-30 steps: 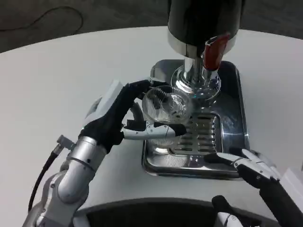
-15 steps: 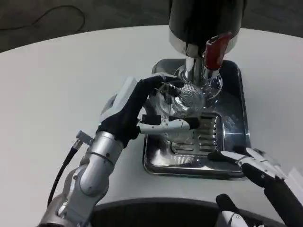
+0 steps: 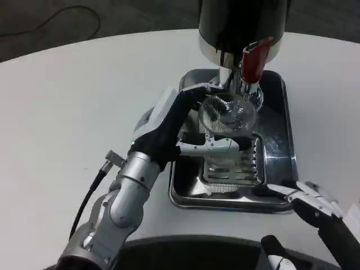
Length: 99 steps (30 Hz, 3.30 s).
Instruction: Grasp the cup under the faucet to collect the drink, then remove the cup.
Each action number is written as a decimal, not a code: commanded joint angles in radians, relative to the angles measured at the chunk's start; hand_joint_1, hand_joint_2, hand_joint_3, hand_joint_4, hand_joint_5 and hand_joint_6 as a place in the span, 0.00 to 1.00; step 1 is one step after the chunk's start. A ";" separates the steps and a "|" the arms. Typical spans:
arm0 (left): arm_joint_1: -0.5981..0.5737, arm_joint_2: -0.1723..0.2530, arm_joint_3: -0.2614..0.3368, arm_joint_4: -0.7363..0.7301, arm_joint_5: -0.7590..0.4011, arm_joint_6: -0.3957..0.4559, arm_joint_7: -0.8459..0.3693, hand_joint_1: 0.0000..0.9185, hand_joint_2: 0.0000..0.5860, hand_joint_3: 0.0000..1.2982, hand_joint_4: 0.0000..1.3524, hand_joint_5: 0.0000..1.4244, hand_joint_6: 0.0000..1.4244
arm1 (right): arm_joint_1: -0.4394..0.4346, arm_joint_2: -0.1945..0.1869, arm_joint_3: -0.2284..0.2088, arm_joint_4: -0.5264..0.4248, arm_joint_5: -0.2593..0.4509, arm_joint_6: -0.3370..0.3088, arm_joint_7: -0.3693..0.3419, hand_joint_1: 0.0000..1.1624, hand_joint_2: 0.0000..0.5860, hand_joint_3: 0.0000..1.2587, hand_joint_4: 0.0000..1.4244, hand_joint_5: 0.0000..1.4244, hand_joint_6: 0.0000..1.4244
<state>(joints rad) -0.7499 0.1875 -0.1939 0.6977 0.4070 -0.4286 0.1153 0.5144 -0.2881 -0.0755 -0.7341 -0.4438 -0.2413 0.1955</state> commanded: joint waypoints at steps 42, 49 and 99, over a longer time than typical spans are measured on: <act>0.004 0.010 -0.036 0.010 -0.015 -0.026 -0.010 0.48 0.06 0.39 0.11 0.27 0.22 | 0.031 0.011 -0.044 0.003 0.043 -0.052 -0.026 0.49 0.81 0.22 0.15 0.08 0.00; 0.006 0.010 -0.033 0.012 -0.028 -0.040 -0.026 0.48 0.06 0.30 0.07 0.22 0.20 | 0.037 0.012 -0.043 0.004 0.046 -0.055 -0.032 0.49 0.81 0.22 0.15 0.08 0.01; 0.282 0.033 0.110 -0.859 -0.373 0.293 -0.349 0.22 0.04 0.01 0.04 0.10 0.12 | 0.016 0.023 -0.013 0.024 0.028 -0.046 -0.041 0.50 0.82 0.23 0.16 0.08 0.01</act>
<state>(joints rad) -0.4322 0.2140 -0.0796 -0.1121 0.0592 -0.1731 -0.1968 0.5306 -0.2713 -0.0921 -0.7141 -0.4082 -0.2858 0.1627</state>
